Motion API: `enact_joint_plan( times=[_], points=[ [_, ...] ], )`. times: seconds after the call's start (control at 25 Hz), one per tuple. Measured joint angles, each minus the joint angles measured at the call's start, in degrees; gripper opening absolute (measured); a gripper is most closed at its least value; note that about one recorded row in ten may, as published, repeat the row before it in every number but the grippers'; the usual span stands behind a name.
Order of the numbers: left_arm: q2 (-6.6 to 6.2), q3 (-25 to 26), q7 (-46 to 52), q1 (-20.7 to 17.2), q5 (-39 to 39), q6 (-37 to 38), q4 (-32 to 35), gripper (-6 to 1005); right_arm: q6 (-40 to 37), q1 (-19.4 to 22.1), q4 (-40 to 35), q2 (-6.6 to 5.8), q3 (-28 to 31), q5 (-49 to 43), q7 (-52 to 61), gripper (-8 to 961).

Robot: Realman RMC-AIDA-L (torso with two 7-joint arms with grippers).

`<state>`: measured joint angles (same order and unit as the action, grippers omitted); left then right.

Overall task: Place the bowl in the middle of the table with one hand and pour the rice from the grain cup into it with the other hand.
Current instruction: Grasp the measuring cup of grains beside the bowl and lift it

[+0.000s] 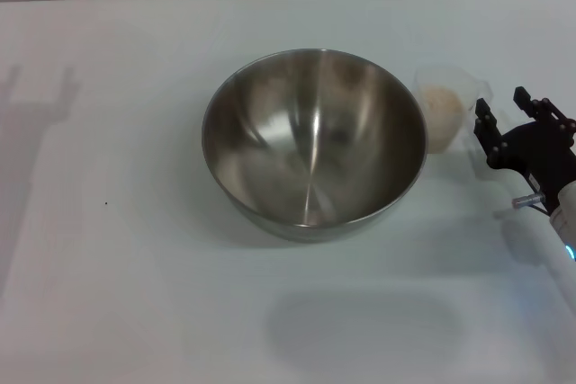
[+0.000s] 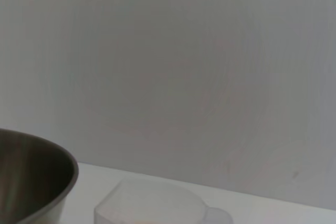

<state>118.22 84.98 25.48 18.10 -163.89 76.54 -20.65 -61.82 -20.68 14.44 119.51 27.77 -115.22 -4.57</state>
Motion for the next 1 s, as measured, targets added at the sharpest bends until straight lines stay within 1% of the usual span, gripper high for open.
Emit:
enact_joint_plan(
  times=[1.0],
  points=[
    [0.06,0.01,0.01,0.30,0.13,0.01,0.09,829,1.46,-2.34,-1.58,0.02,0.40,0.17,0.00,507]
  ],
)
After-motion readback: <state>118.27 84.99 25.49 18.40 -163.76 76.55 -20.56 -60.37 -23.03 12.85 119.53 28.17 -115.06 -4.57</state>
